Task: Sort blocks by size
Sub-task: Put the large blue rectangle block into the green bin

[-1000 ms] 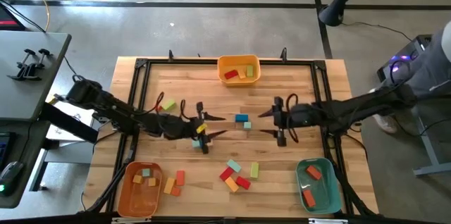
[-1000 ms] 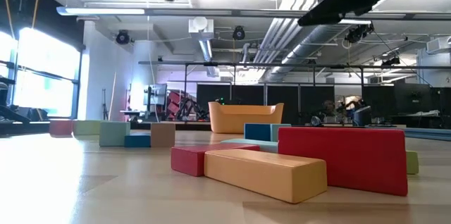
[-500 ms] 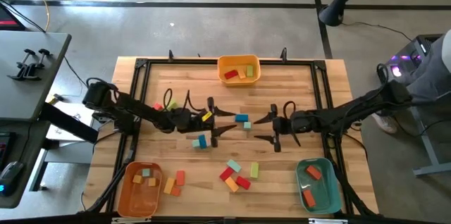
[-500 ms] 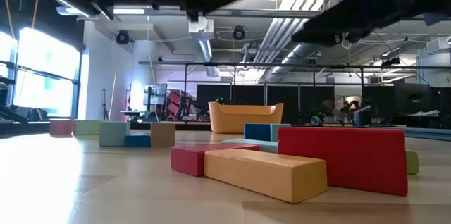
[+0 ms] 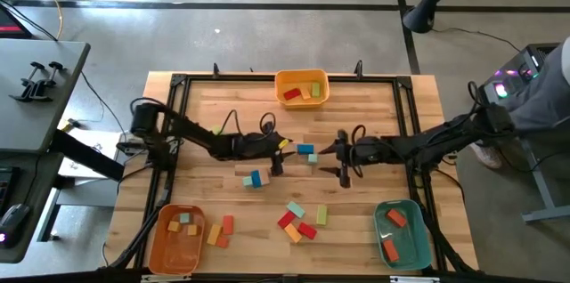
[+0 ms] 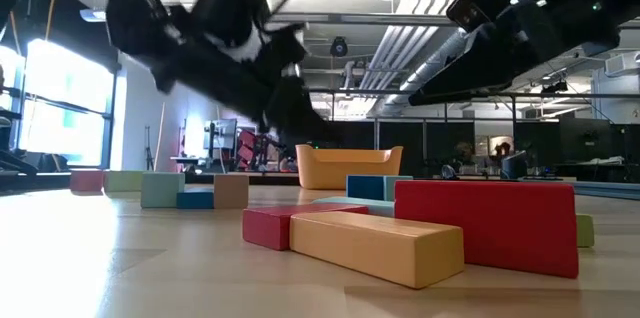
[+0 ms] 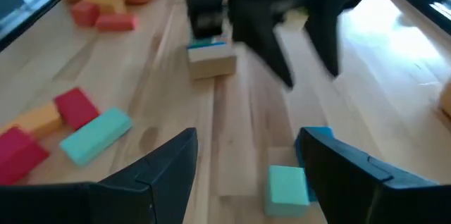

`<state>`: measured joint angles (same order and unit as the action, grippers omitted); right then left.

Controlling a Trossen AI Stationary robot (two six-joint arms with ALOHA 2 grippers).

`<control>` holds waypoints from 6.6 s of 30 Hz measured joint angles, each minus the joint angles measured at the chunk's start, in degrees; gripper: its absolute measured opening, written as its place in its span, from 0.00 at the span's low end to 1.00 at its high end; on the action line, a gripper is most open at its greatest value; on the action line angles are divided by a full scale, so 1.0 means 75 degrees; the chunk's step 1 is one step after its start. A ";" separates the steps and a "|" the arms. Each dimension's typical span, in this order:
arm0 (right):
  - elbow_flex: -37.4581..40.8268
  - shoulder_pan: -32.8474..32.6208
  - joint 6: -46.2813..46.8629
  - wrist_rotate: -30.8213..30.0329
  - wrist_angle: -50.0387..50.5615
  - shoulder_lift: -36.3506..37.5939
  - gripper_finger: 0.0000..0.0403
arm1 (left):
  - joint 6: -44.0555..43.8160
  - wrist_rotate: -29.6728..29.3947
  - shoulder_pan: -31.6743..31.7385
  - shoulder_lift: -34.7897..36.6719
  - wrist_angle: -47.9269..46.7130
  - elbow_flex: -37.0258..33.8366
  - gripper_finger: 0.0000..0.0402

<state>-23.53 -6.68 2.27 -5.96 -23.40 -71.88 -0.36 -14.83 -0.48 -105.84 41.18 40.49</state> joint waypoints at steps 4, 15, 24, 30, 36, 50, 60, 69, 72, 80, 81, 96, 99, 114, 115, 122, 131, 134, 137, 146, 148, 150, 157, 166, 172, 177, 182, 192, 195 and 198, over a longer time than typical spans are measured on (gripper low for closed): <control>-0.0003 0.0044 0.0444 -0.0002 0.0045 0.0024 0.61 | -0.0342 0.0124 0.0174 -0.0588 0.0504 0.0028 0.47; -0.0003 0.0041 0.1292 0.0003 0.0363 0.0024 0.61 | -0.0180 0.1419 0.0865 -0.1354 0.0505 0.0600 0.68; -0.0009 0.0038 0.1779 0.0000 0.0522 0.0026 0.61 | 0.0323 0.2060 0.0914 -0.2210 0.0426 0.1267 0.62; -0.0012 0.0038 0.1507 -0.0003 0.0548 -0.0232 0.61 | 0.0394 0.2172 0.0905 -0.2258 0.0416 0.1322 0.41; -0.0009 0.0072 0.0252 -0.0344 -0.0200 -0.0984 0.61 | 0.0632 0.2013 0.0914 -0.1726 -0.0309 0.1300 0.24; -0.0015 0.0359 -0.0407 -0.1924 -0.1695 -0.1448 0.61 | 0.2177 0.0590 0.0052 0.0605 -0.2424 0.1306 0.24; -0.0012 0.0214 -0.1033 -0.0559 -0.2831 -0.1445 0.61 | 0.2605 0.0502 -0.0481 0.0748 -0.2123 0.1309 0.24; -0.0142 0.0219 -0.1027 -0.0112 -0.2725 -0.1448 0.44 | 0.2457 0.0497 -0.0558 0.0748 -0.1858 0.1309 0.34; -0.0400 0.0222 -0.1051 -0.0111 -0.2443 -0.1448 0.32 | 0.2393 0.0493 -0.0537 0.0748 -0.1889 0.1308 0.38; -0.1452 -0.0037 -0.0965 -0.1413 0.0324 -0.1401 0.32 | 0.2399 -0.0616 -0.0553 0.0870 -0.2438 0.1309 0.42; -0.1678 -0.0112 -0.0840 -0.1639 0.1019 -0.1339 0.32 | 0.2396 -0.0844 -0.0565 0.0935 -0.2677 0.1309 0.43; -0.6280 -0.3534 0.7217 -0.0979 1.2808 -0.1031 0.32 | 0.1713 -0.1550 -0.0485 0.1180 -0.3944 0.1309 0.44; -0.6605 -0.4517 0.9797 -0.0347 1.3244 -0.1037 0.32 | 0.1716 -0.1548 -0.0488 0.1180 -0.3924 0.1309 0.44; -0.4623 -0.7174 1.5794 0.0255 1.0336 -0.1075 0.35 | 0.1798 -0.1442 -0.0491 0.1180 -0.3922 0.1309 0.44; -0.4449 -0.7176 1.5808 0.0255 1.0078 -0.1075 0.35 | 0.1798 -0.1442 -0.0492 0.1180 -0.3924 0.1309 0.44; -0.3651 -0.7166 1.5863 0.0320 0.9348 -0.1075 0.36 | 0.1800 -0.1442 -0.0508 0.1180 -0.3940 0.1309 0.44; -0.3573 -0.7166 1.5898 -0.0173 0.9496 -0.1075 0.36 | 0.1713 -0.1442 -0.0508 0.1180 -0.3933 0.1309 0.44; -0.3573 -0.7213 1.6051 -0.0173 0.9624 -0.1075 0.36 | 0.1683 -0.1442 -0.0508 0.1180 -0.3928 0.1309 0.44; -0.3573 -0.7356 1.6070 -0.0448 0.9615 -0.1075 0.36 | 0.1677 -0.1442 -0.0508 0.1180 -0.3927 0.1309 0.44; -0.3573 -0.7933 1.6497 -0.0838 1.0074 -0.1075 0.36 | 0.1663 -0.1445 -0.0508 0.1180 -0.3909 0.1309 0.44; -0.3573 -0.8037 1.6416 -0.1277 1.0057 -0.1075 0.37 | 0.1659 -0.1445 -0.0511 0.1180 -0.3909 0.1309 0.44; -0.3573 -0.8097 1.6312 -0.1575 1.0062 -0.1075 0.37 | 0.1655 -0.1446 -0.0533 0.1180 -0.3909 0.1309 0.44; -0.3573 -0.8119 1.6301 -0.1600 1.0231 -0.1075 0.43 | 0.1661 -0.1445 -0.0602 0.1180 -0.3909 0.1309 0.44; -0.3626 -0.8119 1.6423 -0.0963 1.0430 -0.0944 0.59 | 0.1663 -0.1448 -0.0599 0.1180 -0.3909 0.1309 0.44; -0.4042 -0.8119 1.6040 -0.1472 1.0895 -0.0912 0.59 | 0.1659 -0.1446 -0.0599 0.1180 -0.3892 0.1309 0.44; -0.3761 -0.8000 1.5899 -0.1733 1.0756 -0.0918 0.56 | 0.1656 -0.1447 -0.0599 0.1180 -0.3682 0.1309 0.44; -0.3381 -0.7794 1.5975 -0.1673 1.0591 -0.0918 0.48 | 0.1658 -0.1445 -0.0610 0.1180 -0.3670 0.1309 0.44; -0.3157 -0.7544 1.5107 -0.0982 0.9494 -0.0918 0.33 | 0.1663 -0.1446 -0.0607 0.1180 -0.3676 0.1309 0.44; -0.3306 -0.7591 1.5380 0.0325 0.9273 -0.0918 0.29 | 0.1661 -0.1445 -0.0607 0.1180 -0.3679 0.1309 0.44; -0.3627 -0.7754 1.6129 0.1238 0.9785 -0.0918 0.25 | 0.1658 -0.1446 -0.0607 0.1180 -0.3676 0.1309 0.44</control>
<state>-50.73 -64.84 123.24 3.33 49.99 -78.76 12.08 -25.68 -5.04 -96.99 13.61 50.30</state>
